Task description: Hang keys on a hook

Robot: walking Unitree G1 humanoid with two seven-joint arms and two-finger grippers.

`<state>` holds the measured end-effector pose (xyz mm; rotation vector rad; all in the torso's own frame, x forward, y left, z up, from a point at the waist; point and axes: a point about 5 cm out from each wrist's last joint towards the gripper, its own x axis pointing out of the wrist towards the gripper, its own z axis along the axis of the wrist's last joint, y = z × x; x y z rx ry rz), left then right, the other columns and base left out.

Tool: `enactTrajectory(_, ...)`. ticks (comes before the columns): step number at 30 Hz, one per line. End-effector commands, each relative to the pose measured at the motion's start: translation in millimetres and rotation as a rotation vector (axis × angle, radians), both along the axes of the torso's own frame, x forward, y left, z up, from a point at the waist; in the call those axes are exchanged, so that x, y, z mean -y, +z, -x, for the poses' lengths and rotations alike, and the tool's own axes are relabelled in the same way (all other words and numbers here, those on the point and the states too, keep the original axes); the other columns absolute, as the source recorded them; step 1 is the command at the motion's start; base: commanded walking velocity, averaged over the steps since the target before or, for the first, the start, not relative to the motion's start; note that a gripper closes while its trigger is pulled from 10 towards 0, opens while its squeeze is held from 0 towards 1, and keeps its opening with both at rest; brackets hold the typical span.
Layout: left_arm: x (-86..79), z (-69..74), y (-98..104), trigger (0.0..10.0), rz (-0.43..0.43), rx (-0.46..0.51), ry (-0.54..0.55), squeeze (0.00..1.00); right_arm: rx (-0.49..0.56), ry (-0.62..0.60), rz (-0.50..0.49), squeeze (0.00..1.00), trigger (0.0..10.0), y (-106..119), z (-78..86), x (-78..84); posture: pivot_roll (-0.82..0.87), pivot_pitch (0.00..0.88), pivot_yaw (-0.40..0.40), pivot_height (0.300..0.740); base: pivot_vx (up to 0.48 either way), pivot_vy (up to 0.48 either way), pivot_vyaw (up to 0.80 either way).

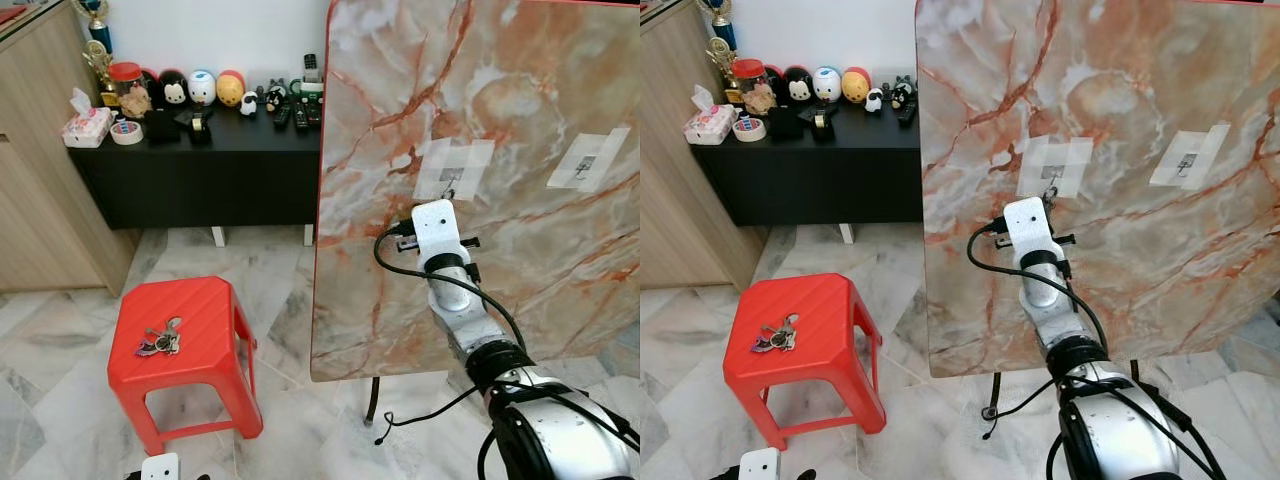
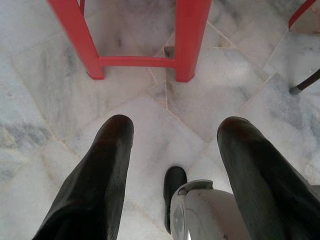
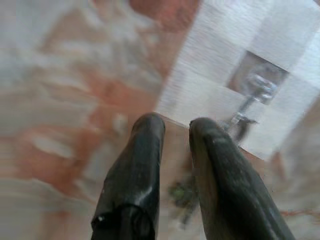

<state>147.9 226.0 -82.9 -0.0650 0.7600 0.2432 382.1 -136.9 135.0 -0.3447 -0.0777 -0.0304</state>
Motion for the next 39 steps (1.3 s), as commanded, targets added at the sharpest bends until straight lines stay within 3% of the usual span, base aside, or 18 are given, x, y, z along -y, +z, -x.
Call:
enactTrajectory(1, 2.4, 4.9, -2.9, 10.0, 0.008, -0.021, -0.001, 0.00, 0.016, 0.047, -0.133, 0.00, 10.0, -0.3, 3.3, -1.8, 0.08, 0.049, -0.060, 0.740, 0.000, 0.000, 0.00)
enactTrajectory(3, 2.4, 5.5, -3.1, 10.0, 0.009, -0.022, -0.001, 0.00, 0.002, 0.087, -0.187, 0.00, 10.0, -5.8, 7.1, -4.3, 0.08, 0.049, -0.062, 0.740, 0.000, 0.000, 0.00)
enactTrajectory(6, 1.8, 6.5, -3.4, 10.0, 0.008, -0.026, 0.000, 0.00, -0.144, 0.094, -0.270, 0.00, 10.0, -41.5, 22.7, 0.5, 0.08, 0.049, -0.063, 0.740, 0.000, 0.000, 0.00)
enactTrajectory(8, 1.8, 6.6, -3.5, 10.0, 0.008, -0.026, 0.000, 0.00, -0.175, 0.089, -0.294, 0.00, 10.0, -48.3, 25.6, 1.9, 0.07, 0.050, -0.064, 0.740, 0.000, 0.000, 0.00)
enactTrajectory(10, 1.7, 6.8, -3.6, 10.0, 0.007, -0.029, -0.002, 0.00, -0.373, 0.011, -0.327, 0.00, 10.0, -92.2, 48.9, 13.6, 0.07, 0.055, -0.063, 0.740, 0.000, 0.000, 0.00)
enactTrajectory(11, 1.7, 6.8, -3.6, 10.0, 0.007, -0.029, -0.002, 0.00, -0.373, 0.011, -0.327, 0.00, 10.0, -92.2, 48.9, 13.6, 0.07, 0.055, -0.063, 0.740, 0.000, 0.000, 0.00)
enactTrajectory(13, 1.4, 6.6, -3.6, 10.0, 0.006, -0.031, -0.003, 0.00, -0.509, -0.059, -0.344, 0.00, 10.0, -124.5, 73.4, 23.8, 0.07, 0.061, -0.056, 0.740, 0.000, 0.000, 0.00)
enactTrajectory(14, 0.7, 6.1, -3.4, 10.0, 0.002, -0.035, -0.009, 0.00, -0.654, -0.104, -0.377, 0.00, 10.0, -154.7, 102.0, 30.1, 0.07, 0.060, -0.049, 0.740, 0.000, 0.000, 0.00)
enactTrajectory(19, -0.7, 6.7, -4.4, 10.0, -0.002, -0.062, -0.032, 0.00, -0.878, -0.119, -0.301, 0.00, 10.0, -193.4, 150.4, 34.0, 0.05, 0.058, -0.043, 0.740, 0.000, 0.000, 0.00)
enactTrajectory(20, -0.9, 6.8, -4.5, 10.0, -0.003, -0.066, -0.032, 0.00, -0.929, -0.130, -0.322, 0.00, 10.0, -201.3, 162.3, 34.7, 0.07, 0.061, -0.039, 0.740, 0.000, 0.000, 0.00)
enactTrajectory(26, -3.0, 6.9, -4.1, 10.0, -0.016, -0.067, -0.018, 0.00, -1.051, -0.221, -0.420, 0.00, 10.0, -220.5, 197.3, 40.5, 0.07, 0.055, -0.041, 0.740, 0.000, 0.000, 0.00)
enactTrajectory(29, -3.1, 7.3, -4.4, 10.0, -0.007, -0.068, -0.011, 0.00, -1.044, -0.260, -0.458, 0.00, 10.0, -221.8, 200.0, 40.5, 0.07, 0.054, -0.041, 0.740, 0.000, 0.000, 0.00)
enactTrajectory(32, -2.4, 8.5, -5.5, 10.0, 0.016, -0.074, 0.017, 0.00, -1.041, -0.228, -0.363, 0.00, 10.0, -220.7, 198.7, 42.7, 0.07, 0.052, -0.040, 0.740, 0.000, 0.000, 0.00)
enactTrajectory(39, -3.5, 8.8, -5.7, 10.0, 0.004, -0.085, 0.015, 0.00, -1.057, -0.183, -0.371, 0.00, 10.0, -223.4, 203.6, 36.1, 0.08, 0.037, -0.043, 0.740, 0.000, 0.346, 0.00)
